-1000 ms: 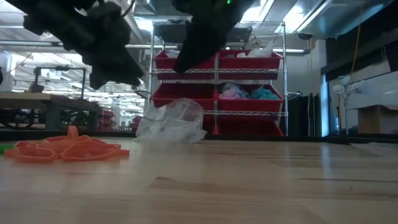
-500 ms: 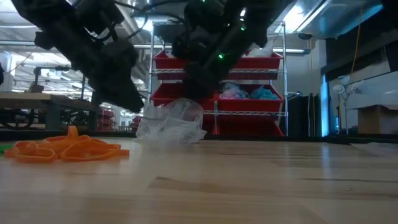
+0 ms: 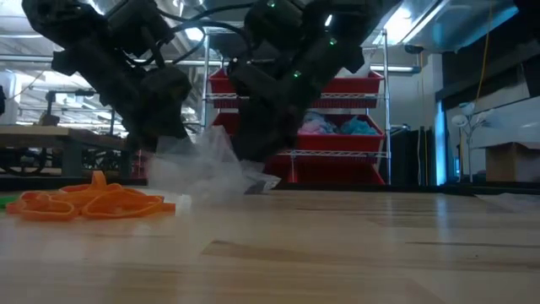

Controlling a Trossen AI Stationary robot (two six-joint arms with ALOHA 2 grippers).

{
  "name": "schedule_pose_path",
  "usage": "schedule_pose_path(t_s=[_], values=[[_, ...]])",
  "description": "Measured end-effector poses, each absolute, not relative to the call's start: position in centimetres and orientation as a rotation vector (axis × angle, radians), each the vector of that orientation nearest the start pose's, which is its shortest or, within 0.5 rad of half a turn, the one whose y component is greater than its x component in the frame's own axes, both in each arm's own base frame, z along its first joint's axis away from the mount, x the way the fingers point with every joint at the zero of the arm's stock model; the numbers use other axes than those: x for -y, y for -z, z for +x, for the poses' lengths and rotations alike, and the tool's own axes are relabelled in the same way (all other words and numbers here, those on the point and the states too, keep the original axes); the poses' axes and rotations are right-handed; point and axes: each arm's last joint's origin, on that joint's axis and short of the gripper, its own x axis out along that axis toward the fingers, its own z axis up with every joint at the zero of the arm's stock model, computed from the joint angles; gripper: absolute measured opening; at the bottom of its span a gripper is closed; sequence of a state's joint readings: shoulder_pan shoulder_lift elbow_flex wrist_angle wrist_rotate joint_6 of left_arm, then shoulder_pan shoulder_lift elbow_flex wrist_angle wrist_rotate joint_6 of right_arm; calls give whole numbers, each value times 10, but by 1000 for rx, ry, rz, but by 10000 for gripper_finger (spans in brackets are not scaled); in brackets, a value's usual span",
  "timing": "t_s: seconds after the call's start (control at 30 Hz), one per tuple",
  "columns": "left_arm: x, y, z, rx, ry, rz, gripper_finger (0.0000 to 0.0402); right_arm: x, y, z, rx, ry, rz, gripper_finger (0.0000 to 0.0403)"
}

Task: Sort rubber bands
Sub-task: Open the transparent zip bag

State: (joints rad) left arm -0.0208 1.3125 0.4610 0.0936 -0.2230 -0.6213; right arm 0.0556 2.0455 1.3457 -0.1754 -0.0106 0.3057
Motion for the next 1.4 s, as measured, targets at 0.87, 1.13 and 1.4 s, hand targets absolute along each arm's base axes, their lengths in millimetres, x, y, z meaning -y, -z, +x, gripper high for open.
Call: schedule_pose_path(t_s=[0.87, 1.13, 1.4], values=[[27, -190, 210, -538, -186, -495, 109, -54, -127, 349, -656, 61, 562, 182], [35, -185, 213, -529, -260, -505, 109, -54, -103, 355, -642, 80, 608, 182], [36, -185, 213, -526, -258, -521, 109, -42, -114, 372, -595, 70, 632, 182]])
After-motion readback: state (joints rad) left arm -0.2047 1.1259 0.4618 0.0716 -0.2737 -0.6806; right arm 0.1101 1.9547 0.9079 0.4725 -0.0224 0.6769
